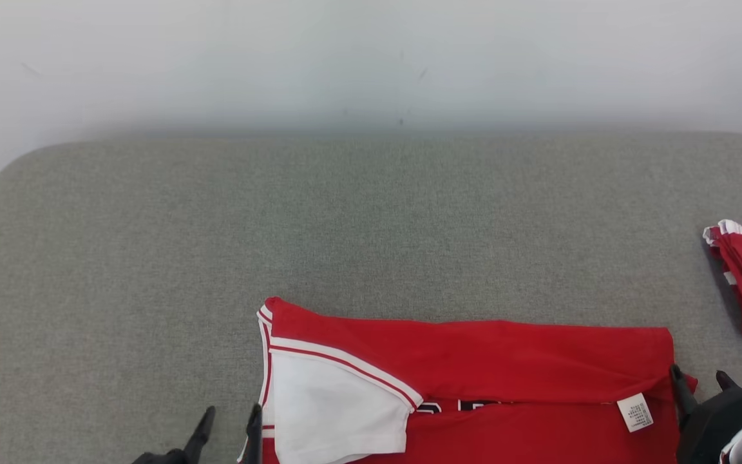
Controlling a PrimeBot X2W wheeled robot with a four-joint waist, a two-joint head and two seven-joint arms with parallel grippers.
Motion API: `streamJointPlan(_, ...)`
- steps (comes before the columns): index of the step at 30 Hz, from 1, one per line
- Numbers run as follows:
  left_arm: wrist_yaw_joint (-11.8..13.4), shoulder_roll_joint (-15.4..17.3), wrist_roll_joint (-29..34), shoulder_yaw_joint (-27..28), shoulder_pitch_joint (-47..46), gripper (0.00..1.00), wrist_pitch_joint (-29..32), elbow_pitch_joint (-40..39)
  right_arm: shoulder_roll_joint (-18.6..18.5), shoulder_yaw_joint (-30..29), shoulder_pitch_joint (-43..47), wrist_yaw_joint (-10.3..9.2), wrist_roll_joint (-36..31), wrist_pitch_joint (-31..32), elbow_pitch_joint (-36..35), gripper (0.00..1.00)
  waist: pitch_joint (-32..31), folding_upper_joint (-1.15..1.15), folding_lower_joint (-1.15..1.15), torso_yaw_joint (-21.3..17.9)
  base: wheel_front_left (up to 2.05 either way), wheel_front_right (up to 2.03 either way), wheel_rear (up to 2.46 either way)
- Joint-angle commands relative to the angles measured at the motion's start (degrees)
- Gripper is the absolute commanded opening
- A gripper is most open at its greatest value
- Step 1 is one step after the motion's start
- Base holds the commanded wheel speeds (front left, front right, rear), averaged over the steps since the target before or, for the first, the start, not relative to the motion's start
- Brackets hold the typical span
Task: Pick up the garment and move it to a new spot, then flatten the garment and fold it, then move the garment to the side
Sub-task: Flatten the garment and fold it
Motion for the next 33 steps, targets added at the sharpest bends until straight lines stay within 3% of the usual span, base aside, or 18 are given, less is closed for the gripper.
streamJointPlan(1, -0.24, -0.75, 1.33, 1.55, 1.11, 1.0, -0.36, -0.69, 0.52, -0.42, 1.42, -0.03, 0.46, -0.24, -1.06, 1.0, -1.68, 0.0, 0.0, 0.15, 0.0, 0.0, 0.0)
streamJointPlan(5, -1.72, -2.91, 5.8, 8.07, 3.91, 1.0, -0.36, -3.44, 1.65, -1.2, 3.66, -0.03, 1.2, 0.16, -4.54, 1.0, -3.12, 0.0, 0.0, -0.24, 0.0, 0.0, 0.0)
streamJointPlan(10, -5.35, -5.47, 10.74, 15.34, 6.32, 1.0, -0.35, -5.71, 2.48, -1.78, 5.44, -0.03, 1.72, 0.94, -7.66, 1.0, -3.87, 0.0, 0.0, -0.85, 0.0, 0.0, 0.0)
streamJointPlan(20, -12.35, -8.82, 16.79, 25.79, 7.64, 1.0, -0.36, -7.52, 4.72, -5.29, 3.16, -0.03, 1.85, 4.59, -6.19, 1.0, -3.15, 0.0, 0.0, -1.89, 0.0, 0.0, 0.0)
streamJointPlan(33, -16.6, -13.33, 22.29, 31.23, 7.97, 1.0, -0.36, -7.14, 6.15, -7.02, -2.92, -0.03, -0.23, 7.57, -1.28, 1.0, -0.18, 0.0, 0.0, -1.68, 0.0, 0.0, 0.0)
